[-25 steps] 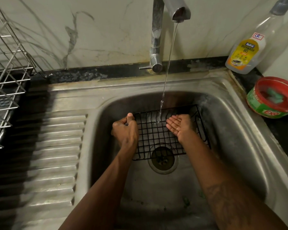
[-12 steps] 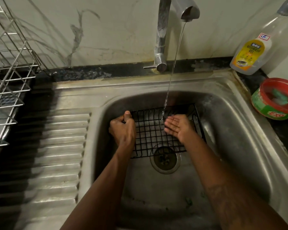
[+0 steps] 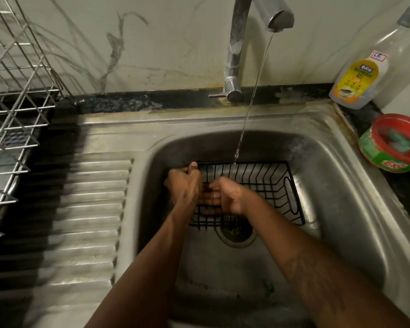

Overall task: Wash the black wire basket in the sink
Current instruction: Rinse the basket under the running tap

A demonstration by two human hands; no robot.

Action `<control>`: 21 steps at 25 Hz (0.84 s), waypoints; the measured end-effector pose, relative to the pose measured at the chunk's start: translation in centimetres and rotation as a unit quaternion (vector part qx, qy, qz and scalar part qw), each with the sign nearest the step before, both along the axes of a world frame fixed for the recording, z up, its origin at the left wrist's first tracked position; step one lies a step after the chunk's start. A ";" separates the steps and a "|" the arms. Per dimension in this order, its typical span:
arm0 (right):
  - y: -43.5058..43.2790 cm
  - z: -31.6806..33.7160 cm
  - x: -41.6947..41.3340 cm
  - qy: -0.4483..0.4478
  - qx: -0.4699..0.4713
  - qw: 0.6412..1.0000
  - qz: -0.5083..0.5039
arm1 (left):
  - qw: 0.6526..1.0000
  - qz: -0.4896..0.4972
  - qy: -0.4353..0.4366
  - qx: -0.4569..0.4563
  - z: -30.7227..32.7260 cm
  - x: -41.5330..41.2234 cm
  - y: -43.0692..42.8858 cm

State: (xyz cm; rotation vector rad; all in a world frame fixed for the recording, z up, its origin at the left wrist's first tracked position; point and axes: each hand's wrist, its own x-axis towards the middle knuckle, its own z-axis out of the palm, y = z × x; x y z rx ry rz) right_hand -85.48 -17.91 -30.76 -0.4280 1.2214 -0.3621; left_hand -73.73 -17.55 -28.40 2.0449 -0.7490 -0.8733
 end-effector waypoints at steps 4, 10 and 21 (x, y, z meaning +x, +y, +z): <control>-0.1 0.3 -4.0 0.073 -0.007 0.994 0.082 | 1.000 0.025 0.005 0.005 1.0 0.3 0.5; -1.7 -0.4 -4.7 0.106 -0.058 0.984 -0.128 | 0.998 0.052 0.027 0.001 1.6 0.7 0.5; -2.4 -0.4 -5.6 0.197 -0.097 0.966 -0.137 | 0.996 0.075 0.017 -0.041 1.7 0.8 0.8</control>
